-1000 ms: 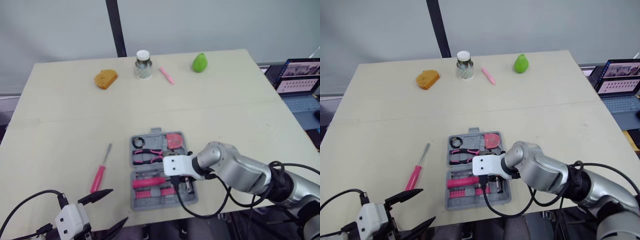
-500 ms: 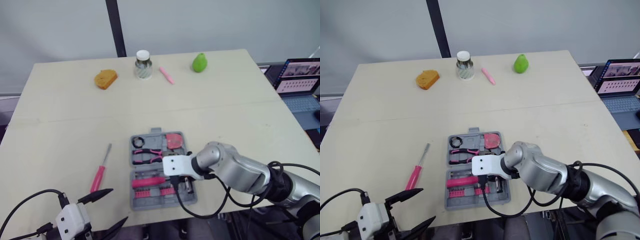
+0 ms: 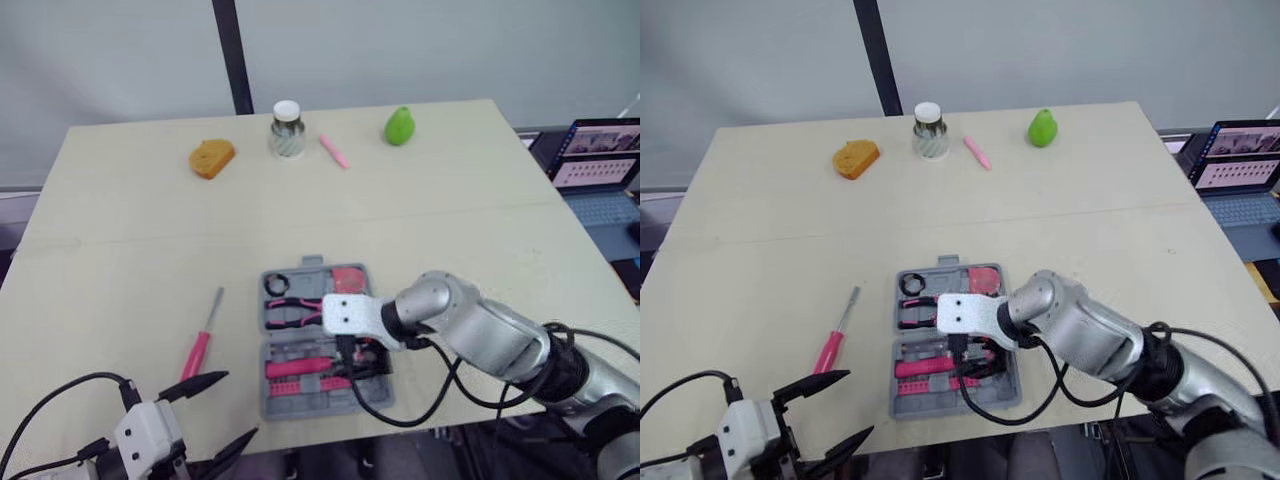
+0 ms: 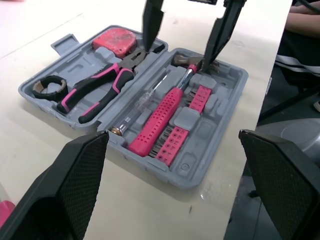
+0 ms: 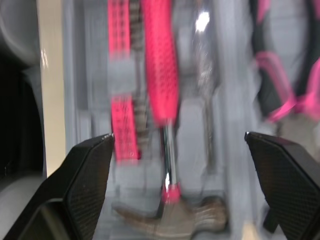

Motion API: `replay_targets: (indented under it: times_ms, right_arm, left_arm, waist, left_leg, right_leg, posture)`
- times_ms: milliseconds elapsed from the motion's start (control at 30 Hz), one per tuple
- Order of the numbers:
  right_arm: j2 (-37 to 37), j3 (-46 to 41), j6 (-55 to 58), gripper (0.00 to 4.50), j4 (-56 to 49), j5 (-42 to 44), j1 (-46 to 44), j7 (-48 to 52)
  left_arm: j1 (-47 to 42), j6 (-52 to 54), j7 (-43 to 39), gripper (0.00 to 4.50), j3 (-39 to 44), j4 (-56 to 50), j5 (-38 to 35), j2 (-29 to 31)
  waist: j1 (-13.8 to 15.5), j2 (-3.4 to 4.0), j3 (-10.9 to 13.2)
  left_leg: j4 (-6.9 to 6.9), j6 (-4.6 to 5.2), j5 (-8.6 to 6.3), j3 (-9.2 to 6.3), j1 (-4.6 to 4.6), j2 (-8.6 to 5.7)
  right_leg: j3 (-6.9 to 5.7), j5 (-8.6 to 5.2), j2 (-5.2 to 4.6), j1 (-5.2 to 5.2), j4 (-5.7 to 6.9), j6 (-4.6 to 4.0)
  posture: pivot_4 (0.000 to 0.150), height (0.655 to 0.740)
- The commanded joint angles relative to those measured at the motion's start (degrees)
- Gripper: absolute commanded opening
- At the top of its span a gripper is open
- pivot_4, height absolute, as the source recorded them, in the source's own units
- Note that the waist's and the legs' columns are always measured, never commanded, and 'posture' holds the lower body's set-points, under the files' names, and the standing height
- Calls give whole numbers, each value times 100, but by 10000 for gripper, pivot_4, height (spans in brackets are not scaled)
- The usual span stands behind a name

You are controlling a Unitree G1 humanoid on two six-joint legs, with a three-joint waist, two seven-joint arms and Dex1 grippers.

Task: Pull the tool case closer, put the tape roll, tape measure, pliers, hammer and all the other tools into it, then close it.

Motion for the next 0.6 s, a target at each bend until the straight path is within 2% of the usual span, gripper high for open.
replay_targets:
  times_ms: [33,100,167,367,600]
  right_arm:
    - [126,-834,-691,44425,-259,501,592,-11]
    - [185,-1173,-1093,39459,-80,620,982,-50]
    - [266,-1343,-1456,32178,118,700,1257,-44]
    - [393,-1198,-2507,238,970,360,1798,-63]
    - [639,-954,-3138,238,1414,-15,1908,-96]
  left_arm:
    - [21,-1,7,45000,8,-20,-29,33]
    - [-18,24,14,45000,17,-21,-40,46]
    - [-52,44,20,45000,17,-28,-46,54]
    - [-105,68,20,45000,13,-50,-34,68]
    - [-121,103,-10,45000,-8,-93,-27,88]
  waist:
    - [14,-6,-4]
    - [17,-12,-7]
    - [8,-25,-15]
    - [1,-40,-24]
    - [2,-42,-25]
  left_leg:
    - [0,1,-1,1,0,-1]
    - [0,6,-2,1,0,-6]
    - [1,8,-2,5,2,-6]
    - [1,5,-1,7,11,0]
    - [1,4,0,10,13,1]
  right_leg:
    - [0,0,0,2,-1,1]
    - [2,2,-2,5,-3,4]
    - [4,3,-2,7,-5,6]
    - [4,1,3,8,5,1]
    - [5,1,3,8,7,1]
  posture:
    - [1500,7400]
    - [1500,7400]
    - [1500,7400]
    - [1500,7400]
    - [1500,7400]
